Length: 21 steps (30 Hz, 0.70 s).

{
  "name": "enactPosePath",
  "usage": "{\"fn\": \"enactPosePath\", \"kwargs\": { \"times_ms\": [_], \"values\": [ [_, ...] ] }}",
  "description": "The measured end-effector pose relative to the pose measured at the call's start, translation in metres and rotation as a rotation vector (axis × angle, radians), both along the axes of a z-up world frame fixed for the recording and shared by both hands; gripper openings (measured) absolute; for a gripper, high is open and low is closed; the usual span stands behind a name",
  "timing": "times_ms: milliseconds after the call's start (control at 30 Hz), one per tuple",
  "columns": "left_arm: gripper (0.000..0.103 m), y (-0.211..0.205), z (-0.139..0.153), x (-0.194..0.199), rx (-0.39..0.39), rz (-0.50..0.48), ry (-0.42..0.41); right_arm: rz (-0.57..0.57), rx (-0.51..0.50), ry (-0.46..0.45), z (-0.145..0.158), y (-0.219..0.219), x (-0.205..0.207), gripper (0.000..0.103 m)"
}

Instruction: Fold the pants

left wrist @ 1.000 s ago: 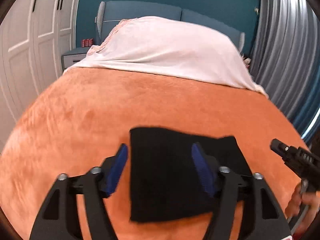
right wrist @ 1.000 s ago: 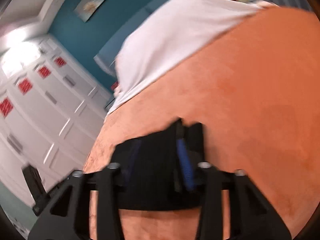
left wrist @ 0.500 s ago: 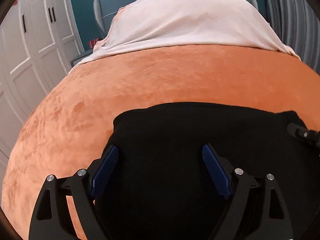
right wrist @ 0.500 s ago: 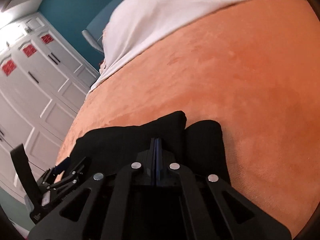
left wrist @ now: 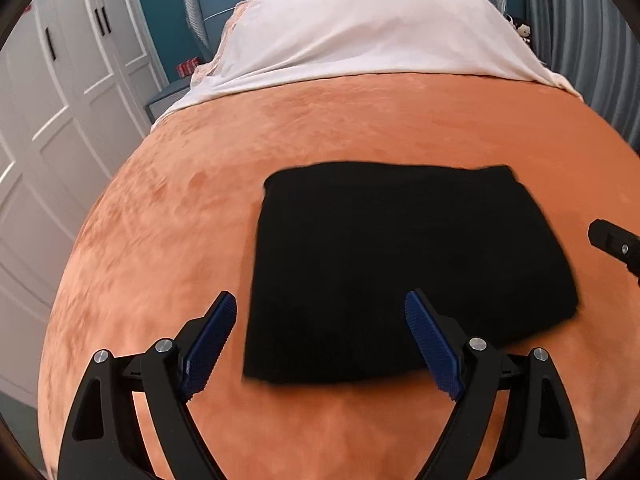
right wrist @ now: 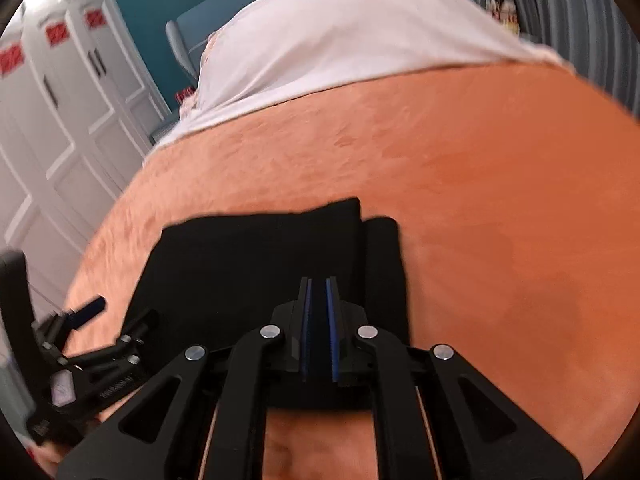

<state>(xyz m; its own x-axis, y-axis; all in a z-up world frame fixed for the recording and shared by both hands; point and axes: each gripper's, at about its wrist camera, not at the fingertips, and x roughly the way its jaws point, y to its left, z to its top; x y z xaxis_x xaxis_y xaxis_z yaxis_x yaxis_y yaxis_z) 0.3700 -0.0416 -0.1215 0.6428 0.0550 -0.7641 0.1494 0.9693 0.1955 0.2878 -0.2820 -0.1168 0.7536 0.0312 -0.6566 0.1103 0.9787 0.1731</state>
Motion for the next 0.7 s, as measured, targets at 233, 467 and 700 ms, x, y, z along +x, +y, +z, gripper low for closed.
{"fn": "enactPosePath", "kwargs": {
  "times_ms": [233, 467, 700],
  "values": [
    [0.086, 0.017, 0.048, -0.099, 0.004, 0.051, -0.012, -0.057, -0.066, -0.089, 0.05, 0.033, -0.122, 0.061],
    [0.087, 0.024, 0.083, -0.176, 0.006, 0.075, -0.019, -0.071, -0.076, -0.118, 0.076, 0.061, -0.203, 0.07],
    [0.087, 0.027, 0.101, -0.23, -0.034, 0.062, -0.048, -0.084, -0.09, -0.138, 0.086, 0.072, -0.253, 0.079]
  ]
}}
